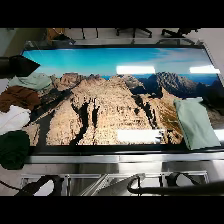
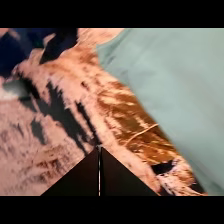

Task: Fold the shirts.

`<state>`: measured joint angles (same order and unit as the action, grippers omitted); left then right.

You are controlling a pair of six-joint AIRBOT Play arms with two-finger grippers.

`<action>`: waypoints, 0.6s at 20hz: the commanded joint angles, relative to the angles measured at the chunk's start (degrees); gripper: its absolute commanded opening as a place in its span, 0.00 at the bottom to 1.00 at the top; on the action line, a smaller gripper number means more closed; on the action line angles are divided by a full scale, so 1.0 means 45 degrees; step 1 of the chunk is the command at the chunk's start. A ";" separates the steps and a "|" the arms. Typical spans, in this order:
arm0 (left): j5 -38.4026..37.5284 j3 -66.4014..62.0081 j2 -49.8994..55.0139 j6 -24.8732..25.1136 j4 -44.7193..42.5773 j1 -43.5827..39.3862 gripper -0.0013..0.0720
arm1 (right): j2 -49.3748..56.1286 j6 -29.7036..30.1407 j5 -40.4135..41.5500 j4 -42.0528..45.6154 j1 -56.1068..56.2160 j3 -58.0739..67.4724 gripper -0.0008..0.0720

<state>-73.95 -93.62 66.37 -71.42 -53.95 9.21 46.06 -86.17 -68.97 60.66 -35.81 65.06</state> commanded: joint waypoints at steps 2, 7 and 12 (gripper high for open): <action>-0.0461 0.3109 -0.1345 -0.0063 -0.0010 -0.0874 0.04 | 0.1632 -0.0189 0.0986 0.0908 0.6921 -0.0063 0.04; 0.0724 0.8281 -0.3886 -0.0631 -0.0005 -0.2453 0.04 | 0.2749 -0.0194 0.1608 0.0806 0.9413 -0.0466 0.04; 0.0826 0.8840 -0.4852 -0.0714 -0.0005 -0.3245 0.04 | 0.2759 -0.0194 0.0481 0.0544 0.9408 -0.0466 0.04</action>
<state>-70.78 -55.16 46.44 -74.41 -54.00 -3.77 58.26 -87.00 -63.99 63.99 6.00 62.98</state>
